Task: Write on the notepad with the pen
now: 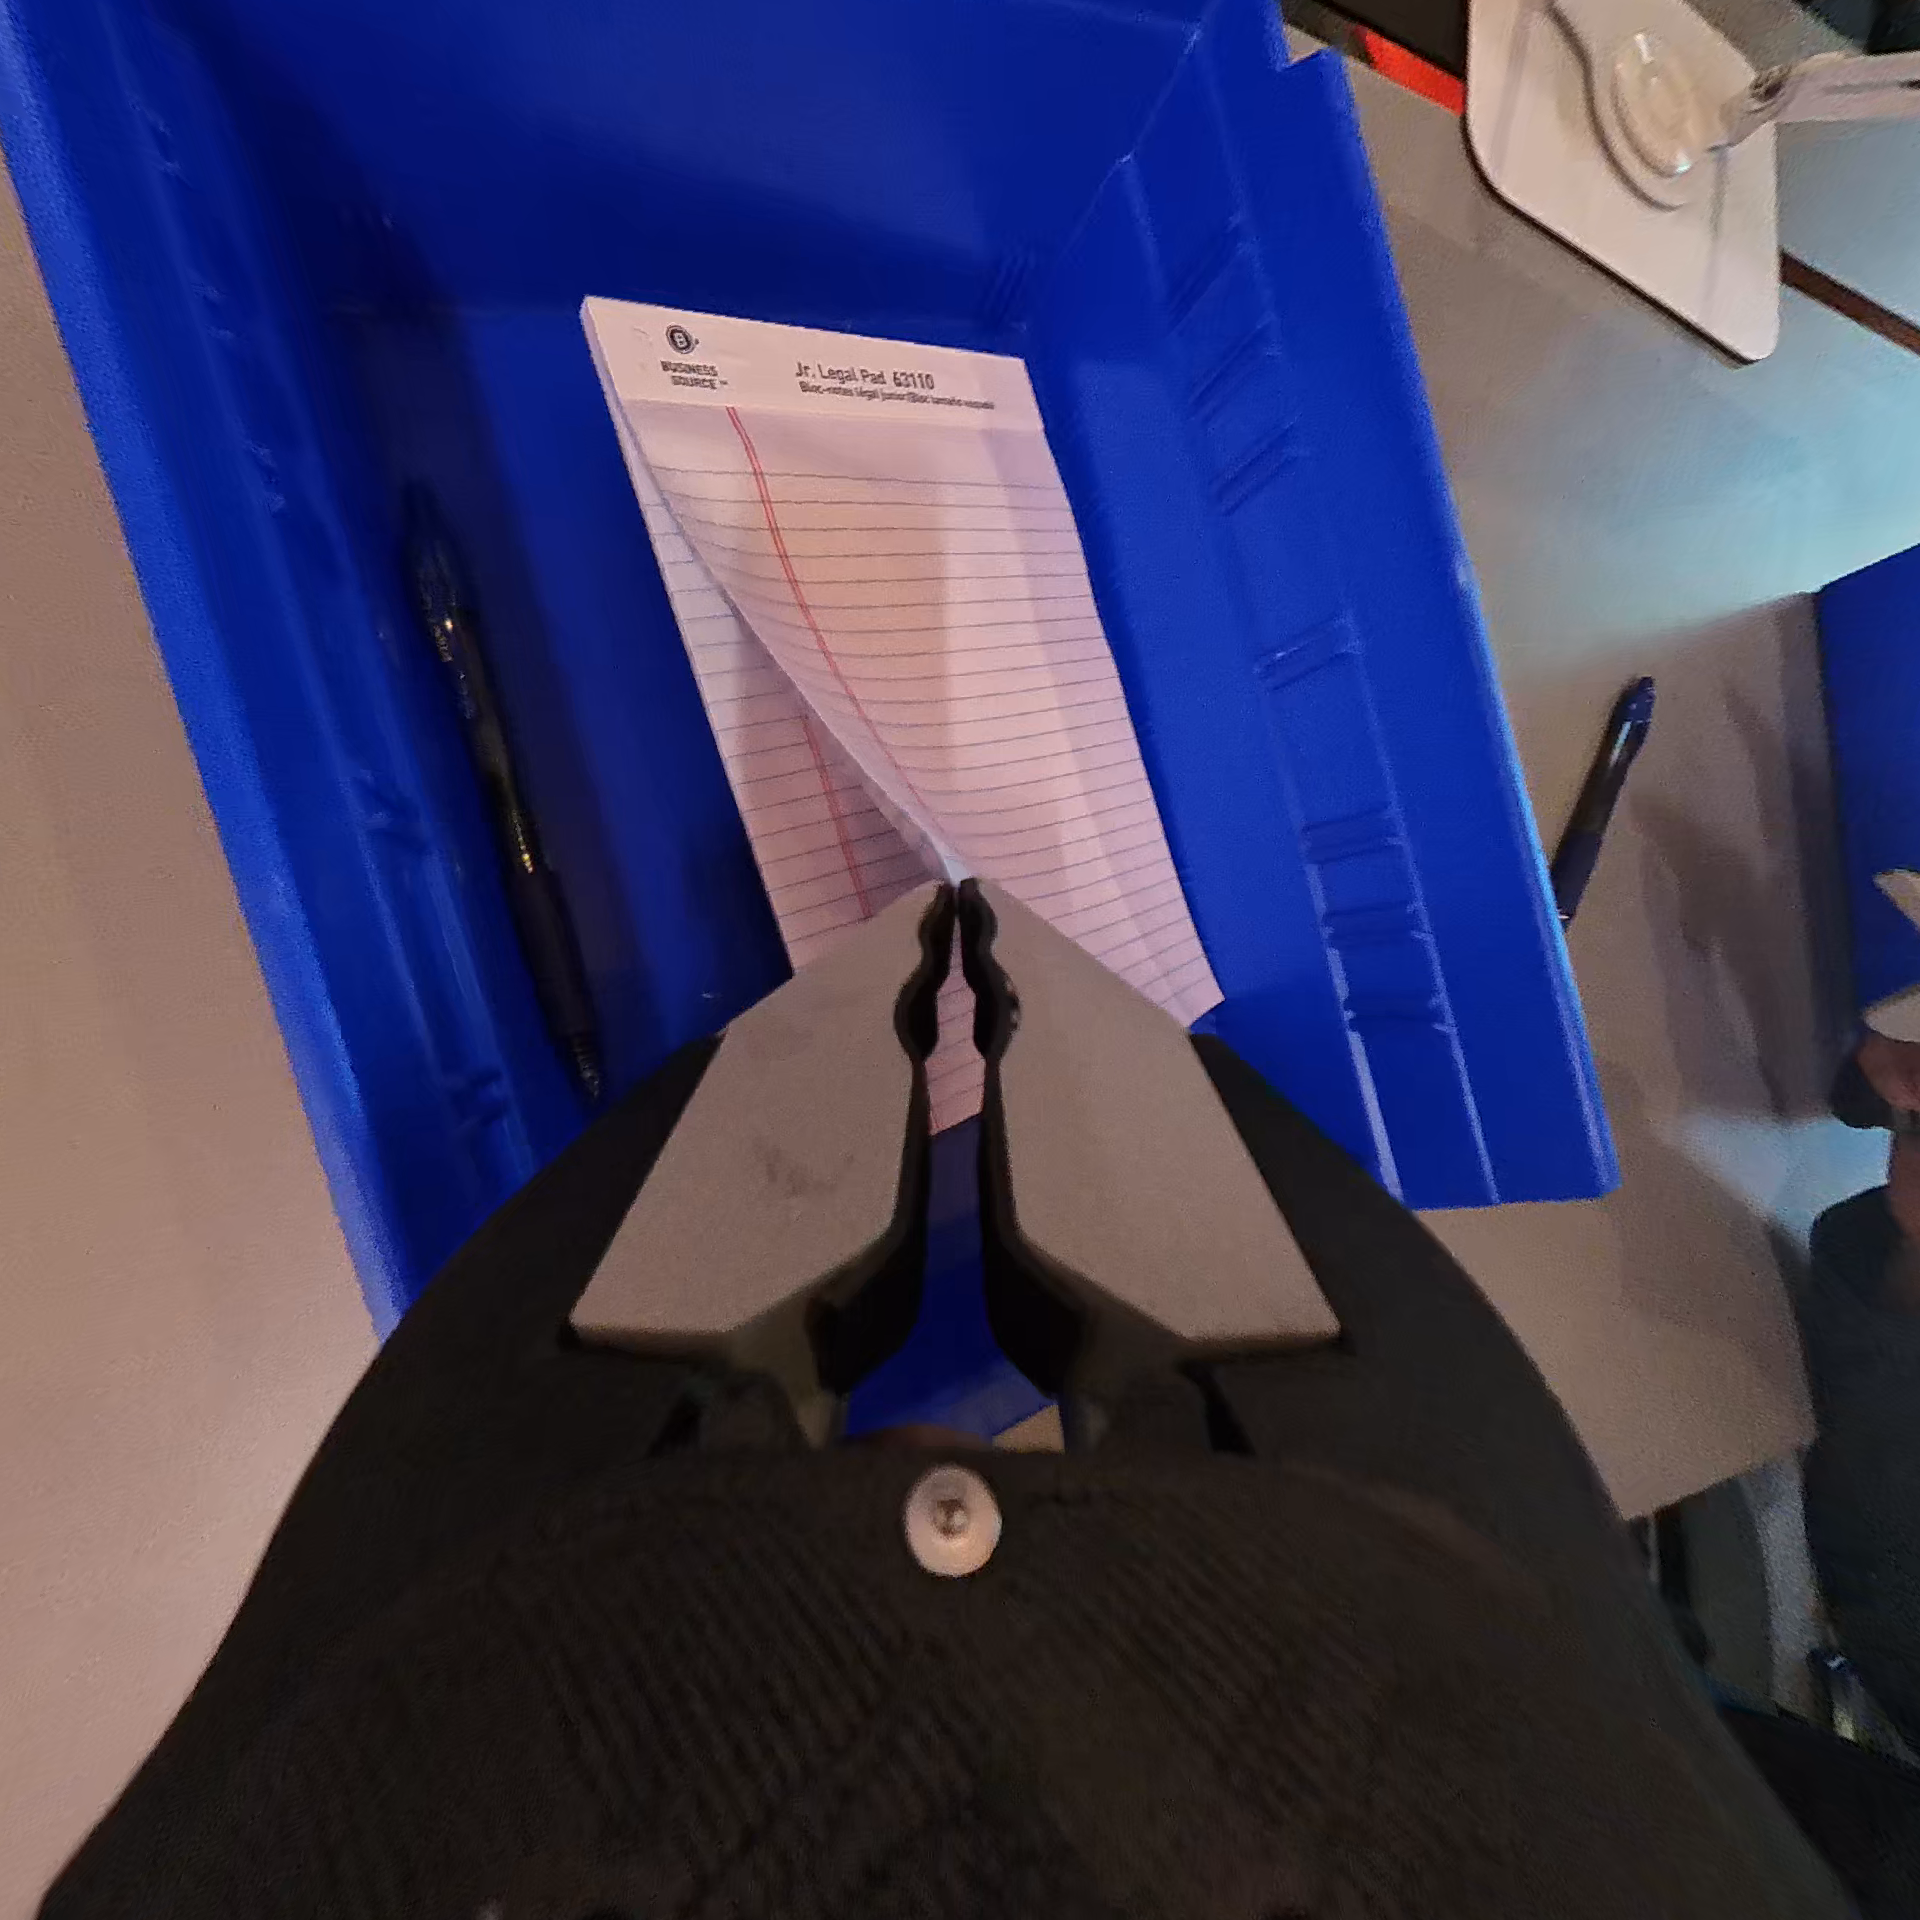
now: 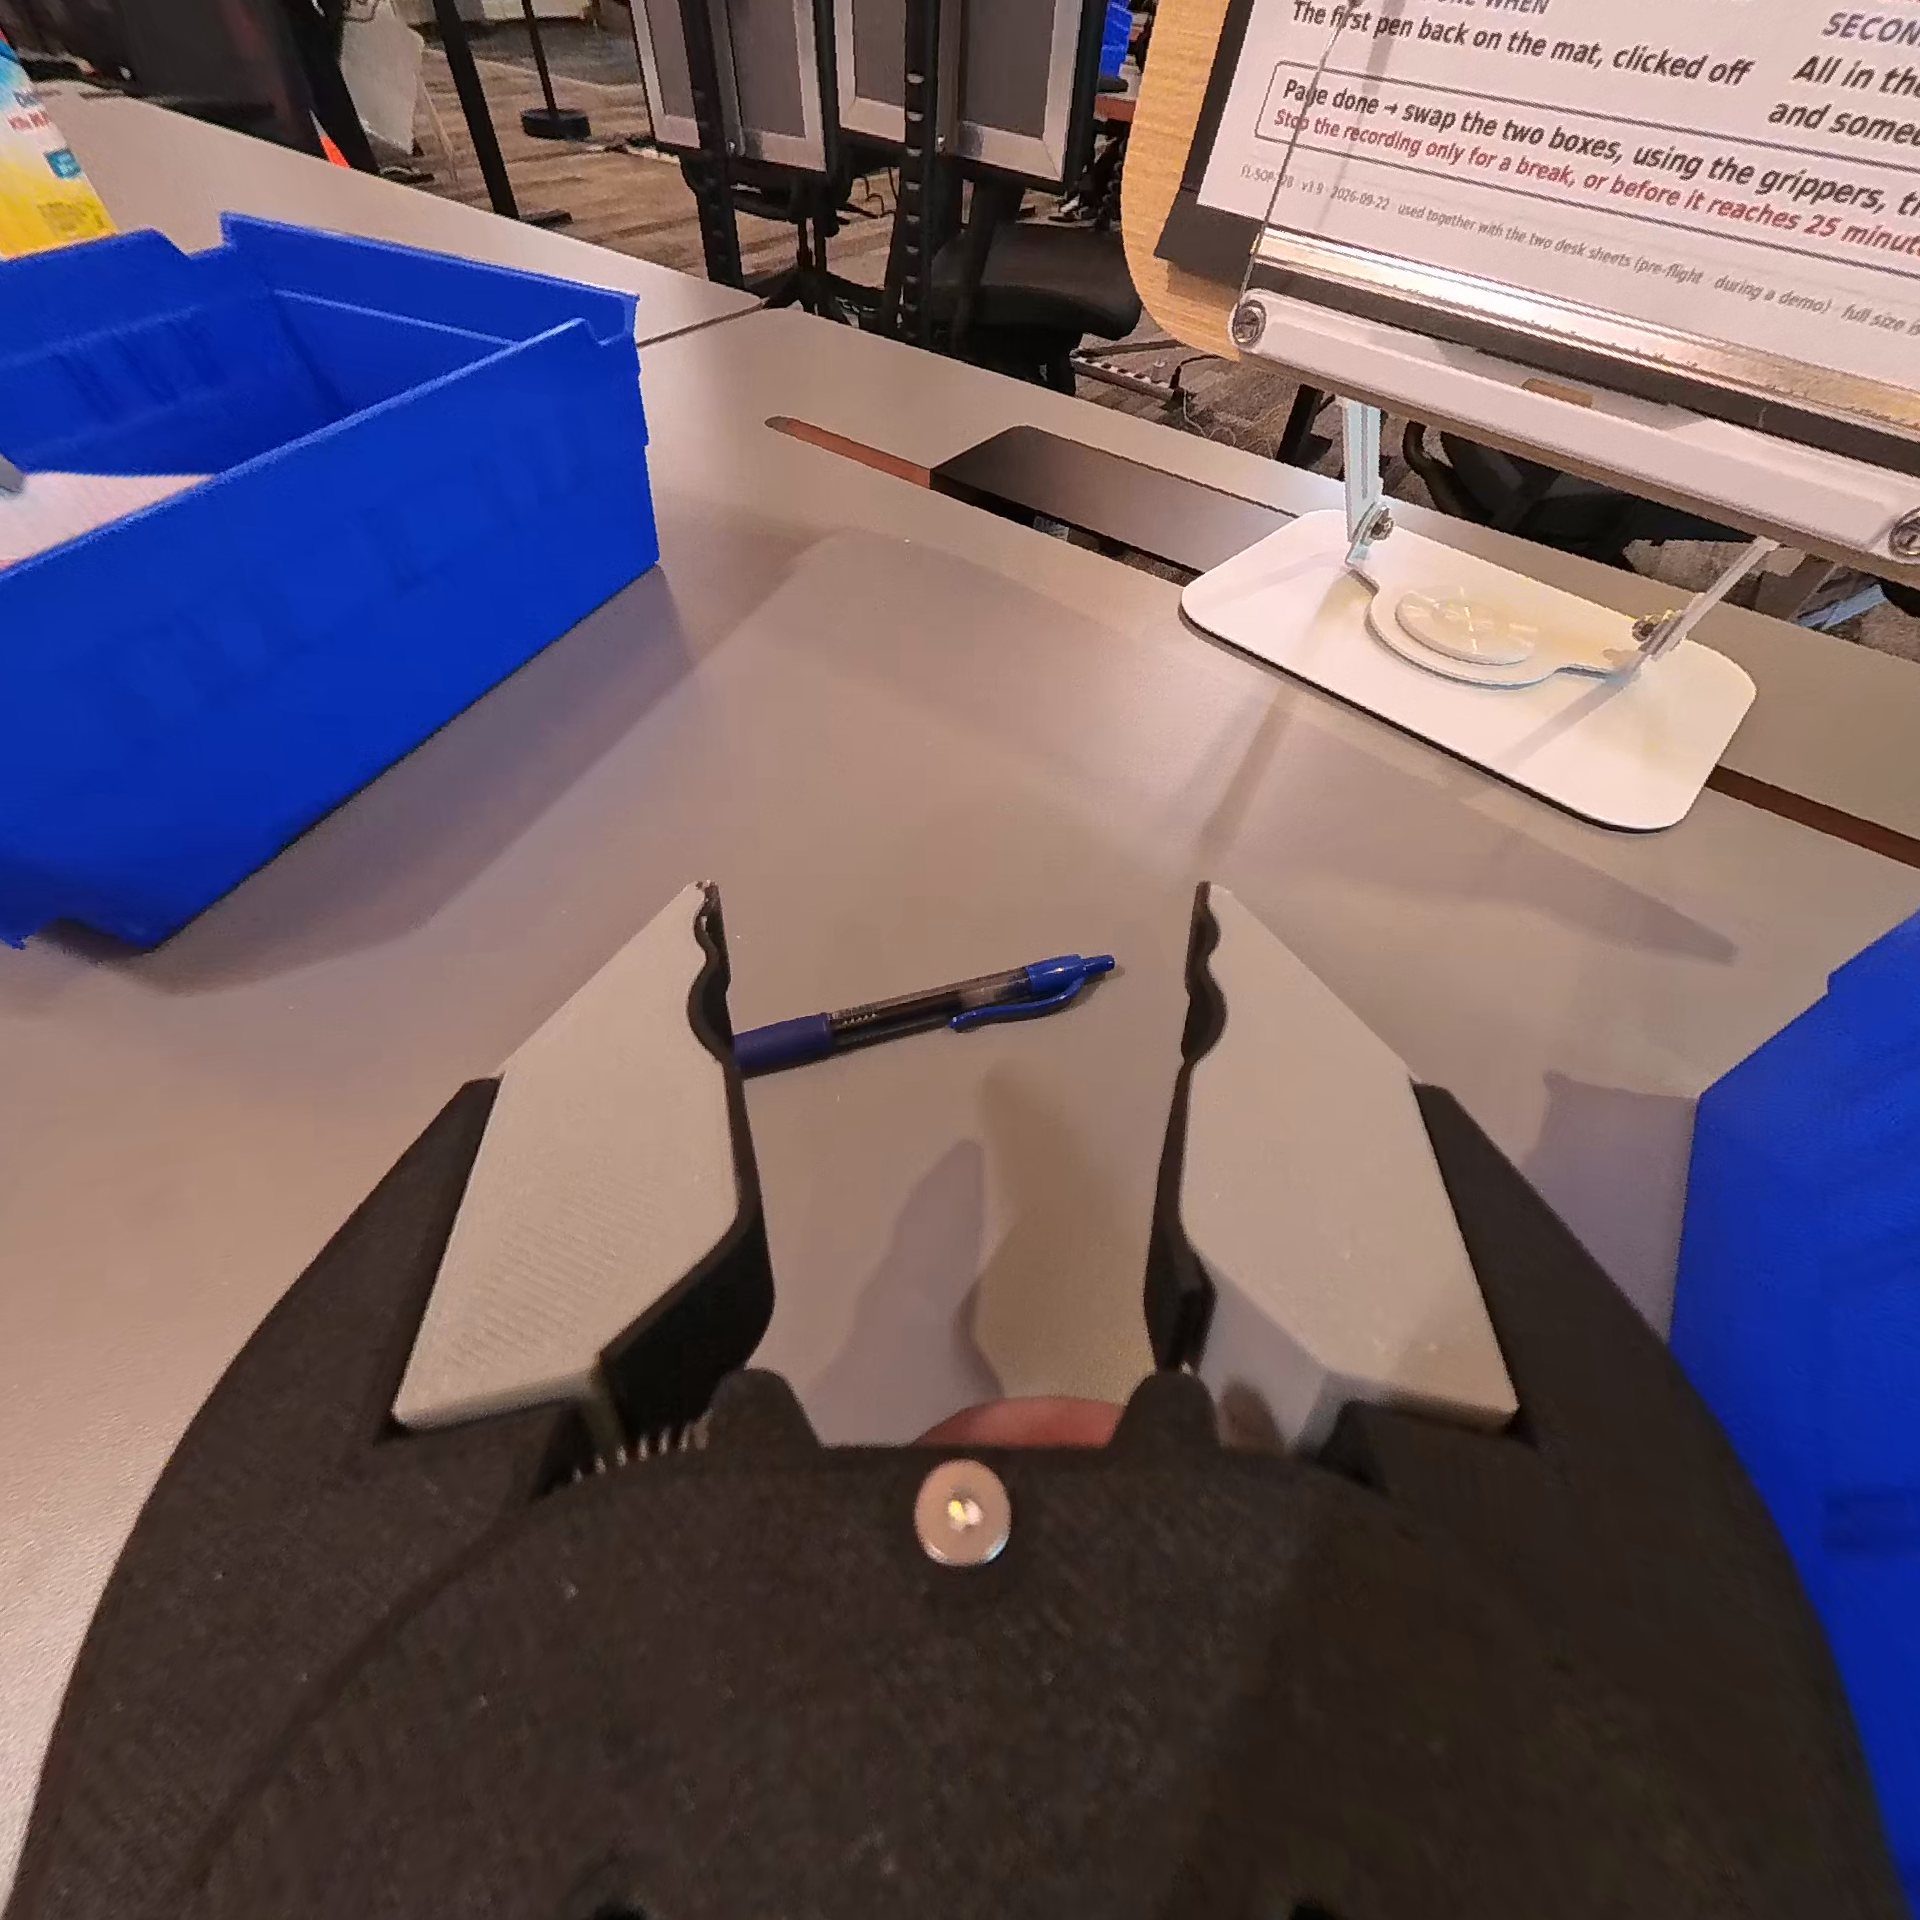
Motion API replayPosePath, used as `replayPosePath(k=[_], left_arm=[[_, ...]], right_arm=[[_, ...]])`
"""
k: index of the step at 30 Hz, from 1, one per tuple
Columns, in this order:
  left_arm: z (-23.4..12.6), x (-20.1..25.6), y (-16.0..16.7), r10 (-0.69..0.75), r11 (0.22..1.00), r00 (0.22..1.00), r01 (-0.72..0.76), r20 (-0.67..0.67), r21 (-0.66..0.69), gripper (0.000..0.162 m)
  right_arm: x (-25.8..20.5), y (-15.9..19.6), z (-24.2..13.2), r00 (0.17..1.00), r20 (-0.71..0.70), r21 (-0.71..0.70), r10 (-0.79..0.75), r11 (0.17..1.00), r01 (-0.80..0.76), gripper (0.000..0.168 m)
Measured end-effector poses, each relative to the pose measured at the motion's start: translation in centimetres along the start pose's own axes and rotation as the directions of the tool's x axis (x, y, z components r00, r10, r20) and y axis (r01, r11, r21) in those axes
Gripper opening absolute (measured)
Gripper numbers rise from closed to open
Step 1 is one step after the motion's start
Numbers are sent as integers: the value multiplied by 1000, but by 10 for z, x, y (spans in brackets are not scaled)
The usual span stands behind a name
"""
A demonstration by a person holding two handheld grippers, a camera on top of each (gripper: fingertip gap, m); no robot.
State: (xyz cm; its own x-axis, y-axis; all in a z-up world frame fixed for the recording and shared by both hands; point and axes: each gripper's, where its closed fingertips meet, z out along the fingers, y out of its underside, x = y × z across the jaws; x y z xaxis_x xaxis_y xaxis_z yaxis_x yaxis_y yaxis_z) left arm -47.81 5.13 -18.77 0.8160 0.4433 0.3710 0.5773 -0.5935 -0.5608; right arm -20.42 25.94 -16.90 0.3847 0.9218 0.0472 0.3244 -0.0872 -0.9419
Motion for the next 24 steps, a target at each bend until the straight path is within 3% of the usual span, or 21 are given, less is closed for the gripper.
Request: replayPosePath(k=[24], left_arm=[[-8,97,-24,160,987,974,-153,-162,54,0]], right_arm=[[0,-2,-2,1000,4,8,5,1000,-5,85]])
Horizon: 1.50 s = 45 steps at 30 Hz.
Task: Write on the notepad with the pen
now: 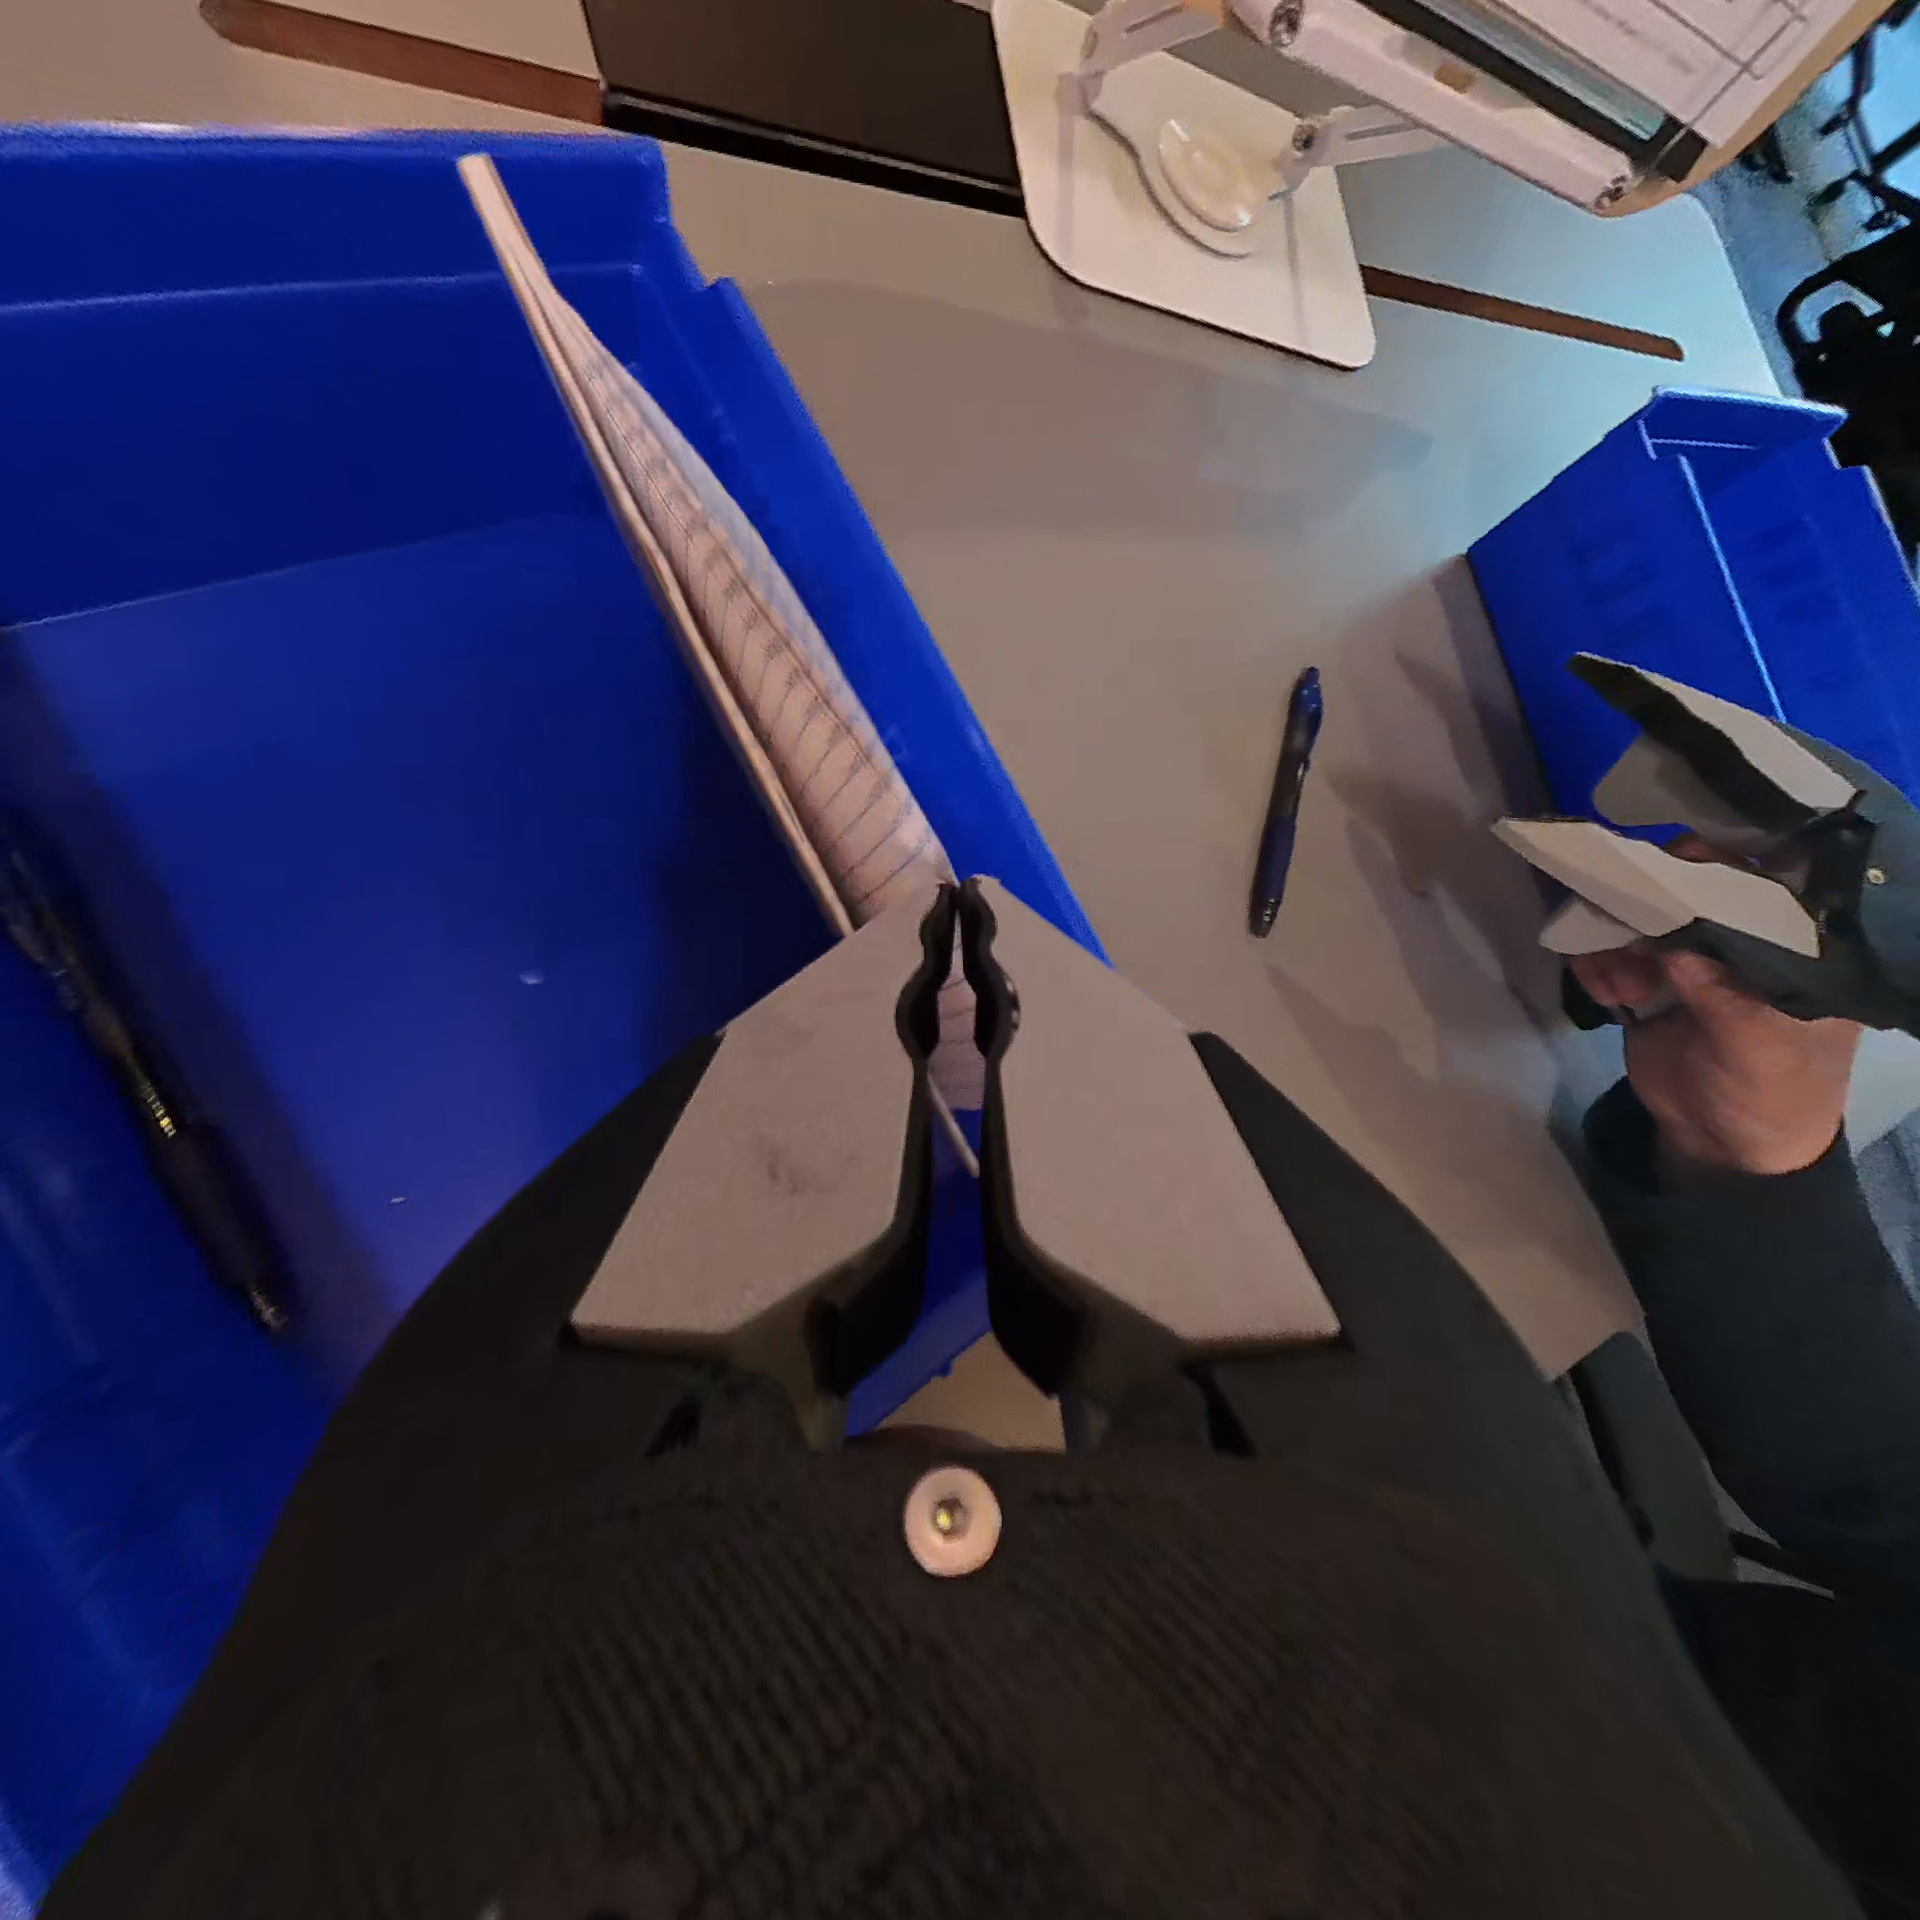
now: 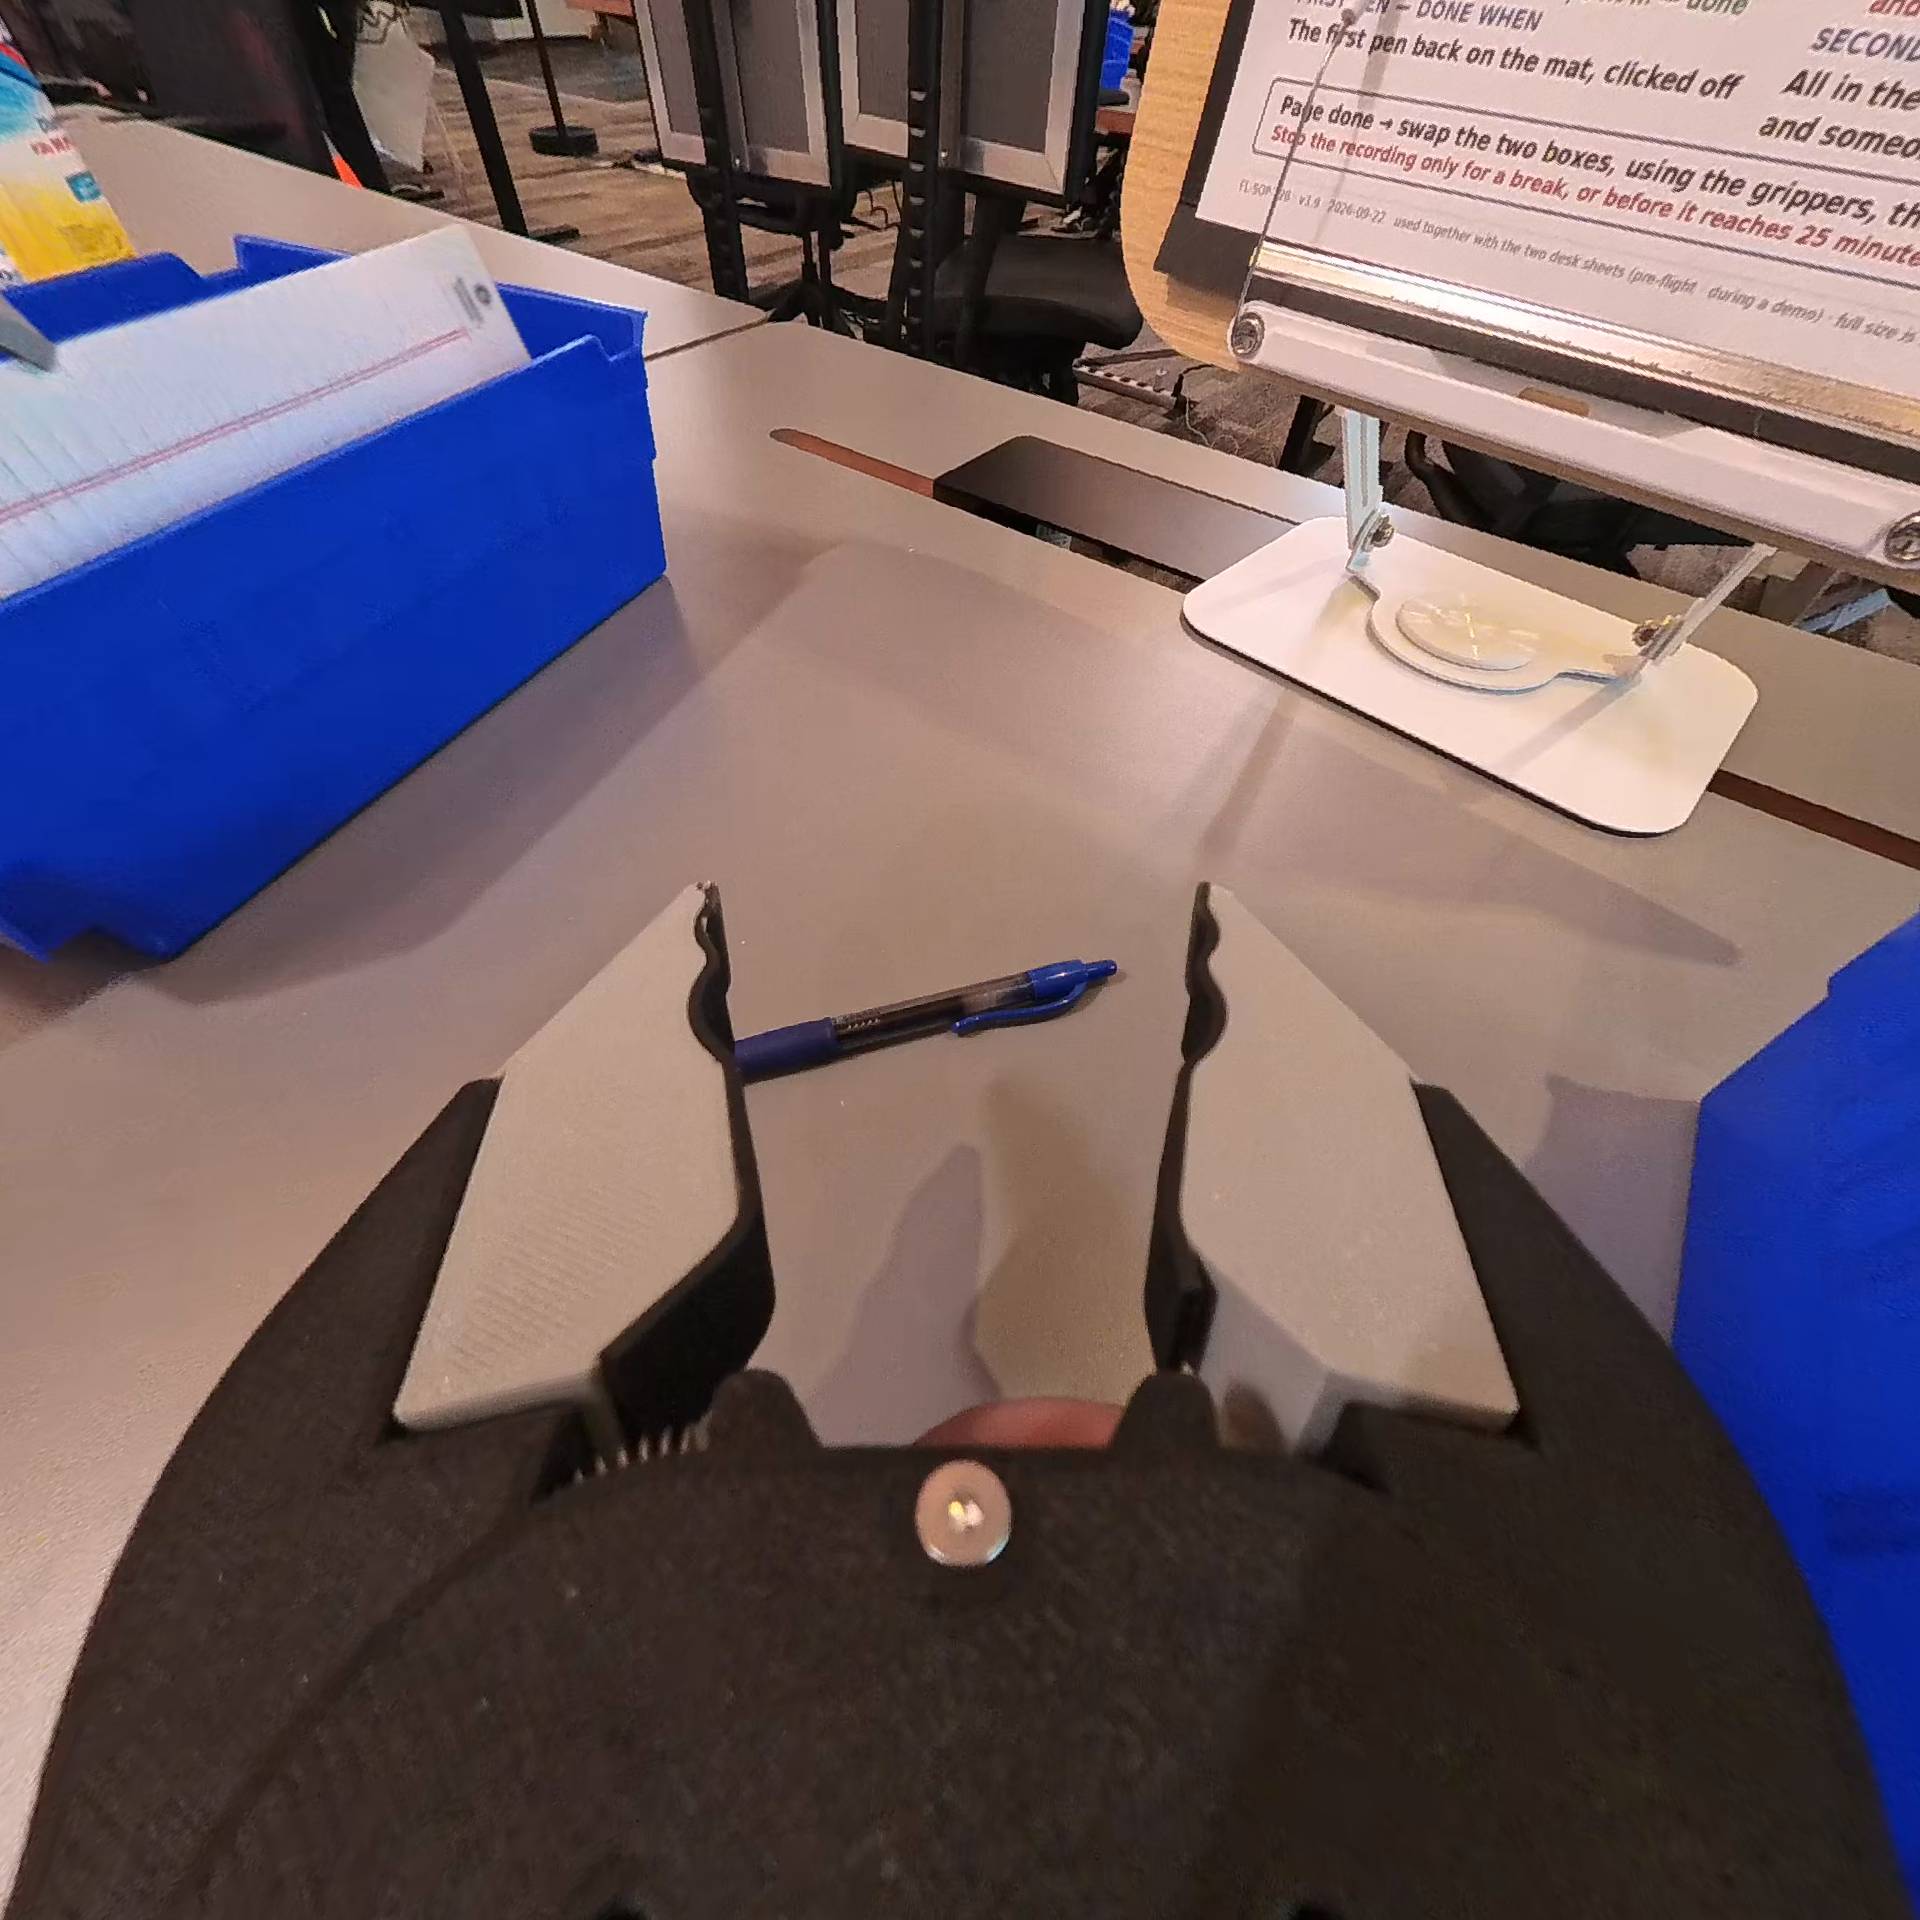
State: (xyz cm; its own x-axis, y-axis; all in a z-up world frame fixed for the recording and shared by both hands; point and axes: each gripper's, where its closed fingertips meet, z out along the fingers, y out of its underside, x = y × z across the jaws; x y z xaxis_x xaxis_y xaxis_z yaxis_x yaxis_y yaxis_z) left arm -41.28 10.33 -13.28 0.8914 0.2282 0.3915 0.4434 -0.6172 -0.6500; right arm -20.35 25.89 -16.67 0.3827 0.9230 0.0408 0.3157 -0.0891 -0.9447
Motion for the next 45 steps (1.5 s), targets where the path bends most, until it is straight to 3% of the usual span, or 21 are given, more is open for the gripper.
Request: replayPosePath(k=[10,45], left_arm=[[16,24,-4,27,1000,998,-28,-49,-10,0],[24,33,-4,7,1000,995,-6,-97,9,2]], right_arm=[[0,-1,-1,1000,3,3,5,1000,-5,85],[0,-1,-1,1000,5,6,9,1000,-9,85]])
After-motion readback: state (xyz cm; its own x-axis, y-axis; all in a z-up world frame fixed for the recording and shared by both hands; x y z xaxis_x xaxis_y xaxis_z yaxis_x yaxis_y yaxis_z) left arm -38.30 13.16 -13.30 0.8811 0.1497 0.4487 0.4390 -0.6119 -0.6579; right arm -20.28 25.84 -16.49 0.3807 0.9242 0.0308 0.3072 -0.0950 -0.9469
